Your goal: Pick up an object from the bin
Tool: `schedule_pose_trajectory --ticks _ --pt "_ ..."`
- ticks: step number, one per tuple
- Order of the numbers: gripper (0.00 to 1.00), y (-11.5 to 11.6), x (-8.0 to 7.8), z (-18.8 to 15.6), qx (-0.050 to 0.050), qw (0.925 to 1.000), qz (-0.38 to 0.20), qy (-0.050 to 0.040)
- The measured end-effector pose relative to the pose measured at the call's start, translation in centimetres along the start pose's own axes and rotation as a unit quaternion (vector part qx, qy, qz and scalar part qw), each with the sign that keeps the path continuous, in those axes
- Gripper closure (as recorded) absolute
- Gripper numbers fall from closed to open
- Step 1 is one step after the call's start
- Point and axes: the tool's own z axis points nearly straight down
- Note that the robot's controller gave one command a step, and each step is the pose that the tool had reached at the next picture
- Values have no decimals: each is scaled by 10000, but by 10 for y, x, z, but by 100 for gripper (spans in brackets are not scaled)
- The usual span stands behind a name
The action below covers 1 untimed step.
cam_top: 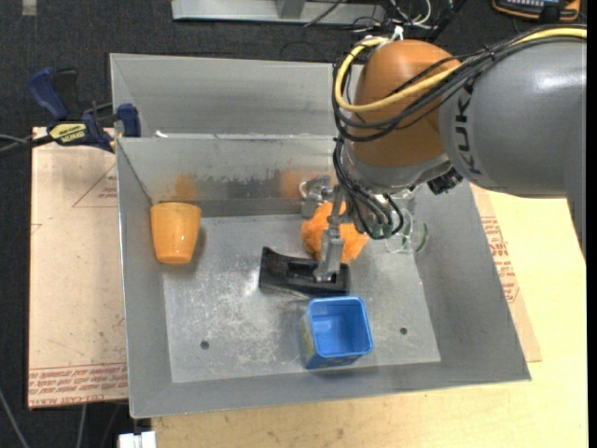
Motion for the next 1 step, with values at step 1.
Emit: schedule_pose_trajectory --ticks 1 --pt "0 0 -1 -5 -2 10000 6 -37"
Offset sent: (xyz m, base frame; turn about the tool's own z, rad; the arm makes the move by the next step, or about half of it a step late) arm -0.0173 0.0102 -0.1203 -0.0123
